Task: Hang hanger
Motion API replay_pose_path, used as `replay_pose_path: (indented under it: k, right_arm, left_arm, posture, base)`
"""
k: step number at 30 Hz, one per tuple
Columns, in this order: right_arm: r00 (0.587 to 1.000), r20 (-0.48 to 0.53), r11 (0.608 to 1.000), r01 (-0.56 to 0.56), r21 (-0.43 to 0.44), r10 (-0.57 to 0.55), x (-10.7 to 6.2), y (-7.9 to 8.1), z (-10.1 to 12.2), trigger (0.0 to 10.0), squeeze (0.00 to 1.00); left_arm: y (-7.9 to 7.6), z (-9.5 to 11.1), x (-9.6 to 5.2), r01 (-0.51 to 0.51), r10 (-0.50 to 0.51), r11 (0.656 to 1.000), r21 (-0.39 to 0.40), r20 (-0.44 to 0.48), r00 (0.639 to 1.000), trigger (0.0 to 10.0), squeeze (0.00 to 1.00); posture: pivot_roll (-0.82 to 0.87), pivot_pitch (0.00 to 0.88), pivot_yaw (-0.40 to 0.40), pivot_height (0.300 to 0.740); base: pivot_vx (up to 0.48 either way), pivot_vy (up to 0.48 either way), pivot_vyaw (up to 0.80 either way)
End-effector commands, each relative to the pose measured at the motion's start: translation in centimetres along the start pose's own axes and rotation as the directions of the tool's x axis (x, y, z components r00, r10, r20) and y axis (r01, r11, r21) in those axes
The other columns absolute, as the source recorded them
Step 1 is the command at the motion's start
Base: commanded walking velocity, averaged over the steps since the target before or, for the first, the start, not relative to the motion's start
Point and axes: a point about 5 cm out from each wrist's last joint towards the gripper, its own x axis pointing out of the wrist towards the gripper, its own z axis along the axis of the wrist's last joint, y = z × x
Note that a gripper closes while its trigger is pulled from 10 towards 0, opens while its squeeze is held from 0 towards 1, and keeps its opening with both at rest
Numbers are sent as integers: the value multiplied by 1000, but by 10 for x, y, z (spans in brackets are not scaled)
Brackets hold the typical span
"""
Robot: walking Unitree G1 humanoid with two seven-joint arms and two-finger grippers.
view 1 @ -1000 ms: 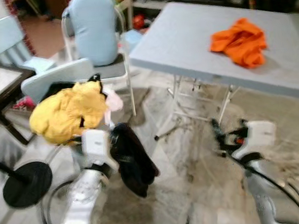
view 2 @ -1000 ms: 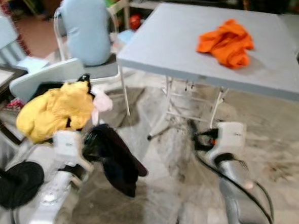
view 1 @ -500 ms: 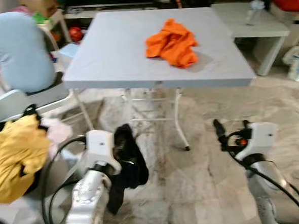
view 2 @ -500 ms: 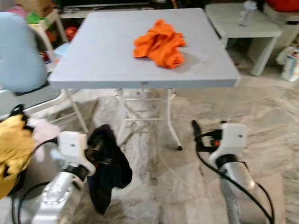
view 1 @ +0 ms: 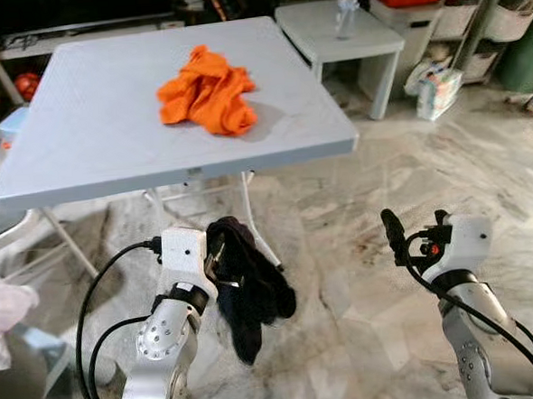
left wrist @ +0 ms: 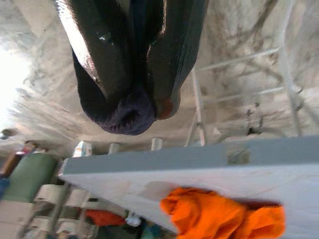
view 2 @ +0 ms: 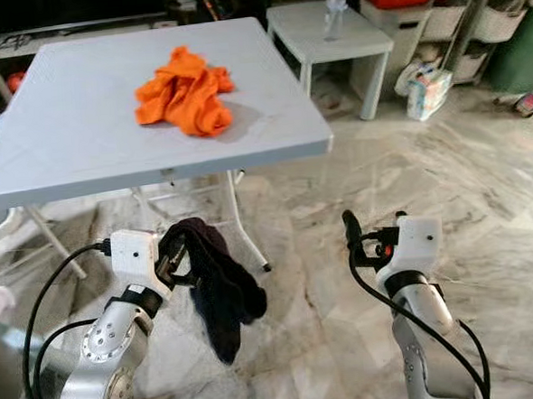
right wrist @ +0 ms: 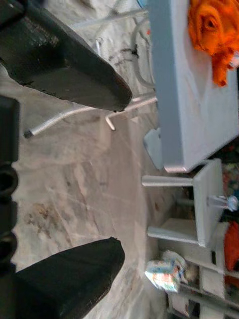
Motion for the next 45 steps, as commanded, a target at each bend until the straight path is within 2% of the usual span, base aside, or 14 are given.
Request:
replay_pose_path:
  k: [1,7,10,15,18,25,30,34,35,40,44,45]
  right_arm:
    - [999,-42,1000,-11,10,12,1,3,-4,10000,0]
    - [998,-62,1000,-6,-13,5,2,3,-6,10000,0]
    - [994,-108,999,25,-32,-28,2,0,-12,10000,0]
    - [994,-104,1000,19,0,-19,2,4,-11,10000,0]
    - [993,-111,998,-27,62,34,1,9,-11,10000,0]
    - [985,-168,996,-22,92,37,-1,11,-18,10000,0]
    - [987,-160,997,-17,79,30,-1,14,-16,10000,0]
    - [991,-130,999,-26,37,31,1,14,-12,10000,0]
    - [994,-92,998,-48,38,51,2,14,-8,10000,0]
    - [996,-68,997,-65,-47,62,3,15,-5,10000,0]
    - [991,-101,996,-84,-2,83,2,20,-7,10000,0]
    - [992,-100,996,-84,-12,82,1,21,-7,10000,0]
  left_arm:
    - [5,0,-1,-26,26,1000,-5,-3,1000,10000,0]
    - [5,-1,-1,-33,32,999,-36,-17,999,10000,0]
    - [6,-4,-2,-50,48,997,-52,-38,998,10000,0]
    - [7,-4,-2,-53,51,997,-58,-40,998,10000,0]
    - [7,-4,-2,-49,46,997,-60,-42,998,10000,0]
    - [5,-4,-2,-41,39,998,-55,-51,998,10000,0]
    - [5,-4,-1,-36,33,998,-56,-55,998,10000,0]
    - [5,-4,-1,-36,33,998,-55,-58,998,10000,0]
    - [4,-4,-1,-36,33,998,-55,-59,998,10000,0]
    - [4,-5,-1,-35,32,998,-52,-63,997,10000,0]
    - [5,-5,-1,-34,31,998,-50,-65,997,10000,0]
    - [5,-5,-1,-34,30,998,-49,-66,997,10000,0]
  posture:
    - [20,77,-23,740]
    - [19,79,-23,740]
    - [19,83,-23,740]
    - [19,83,-20,740]
    - [19,83,-20,740]
    - [16,86,-18,740]
    - [15,86,-19,740]
    - [16,86,-19,740]
    - [16,87,-20,740]
    - [15,88,-17,740]
    - [16,87,-15,740]
    - [16,87,-15,740]
  base:
    - [0,0,0]
    - [0,0,0]
    - [0,0,0]
    - [0,0,0]
    - [0,0,0]
    - [0,202,0]
    - [0,317,0]
    - [0,326,0]
    - [0,326,0]
    - [0,325,0]
    - [0,332,0]
    - [0,341,0]
